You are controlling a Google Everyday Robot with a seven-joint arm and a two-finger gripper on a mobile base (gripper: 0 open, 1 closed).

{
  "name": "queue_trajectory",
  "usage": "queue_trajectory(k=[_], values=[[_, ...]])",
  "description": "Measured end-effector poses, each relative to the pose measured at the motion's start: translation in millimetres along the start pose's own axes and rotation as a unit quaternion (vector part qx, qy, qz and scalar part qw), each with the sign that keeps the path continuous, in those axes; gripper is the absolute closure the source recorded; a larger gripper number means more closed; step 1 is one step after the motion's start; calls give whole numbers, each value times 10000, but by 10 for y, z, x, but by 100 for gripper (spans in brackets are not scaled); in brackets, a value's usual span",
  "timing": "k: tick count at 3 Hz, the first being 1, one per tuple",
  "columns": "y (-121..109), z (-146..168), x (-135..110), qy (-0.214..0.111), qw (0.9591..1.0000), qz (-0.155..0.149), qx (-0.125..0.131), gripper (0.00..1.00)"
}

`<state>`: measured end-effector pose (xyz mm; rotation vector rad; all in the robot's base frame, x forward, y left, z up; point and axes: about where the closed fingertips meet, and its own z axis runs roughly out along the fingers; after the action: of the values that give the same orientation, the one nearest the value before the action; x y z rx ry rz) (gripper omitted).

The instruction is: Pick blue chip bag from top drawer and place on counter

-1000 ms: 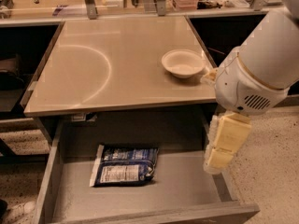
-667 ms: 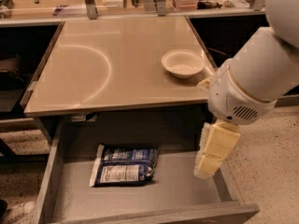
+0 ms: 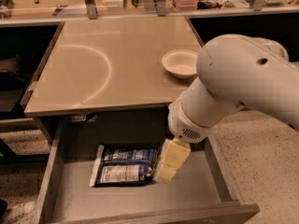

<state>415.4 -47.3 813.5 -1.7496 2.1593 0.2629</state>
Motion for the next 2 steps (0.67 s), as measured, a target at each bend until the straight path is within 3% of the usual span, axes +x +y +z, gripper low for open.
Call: queue_trajectory(k=[1,2], values=[[0,3,-2,1,10000,7,-2,0],[105,225,-82,-218,9996,46,-185,0]])
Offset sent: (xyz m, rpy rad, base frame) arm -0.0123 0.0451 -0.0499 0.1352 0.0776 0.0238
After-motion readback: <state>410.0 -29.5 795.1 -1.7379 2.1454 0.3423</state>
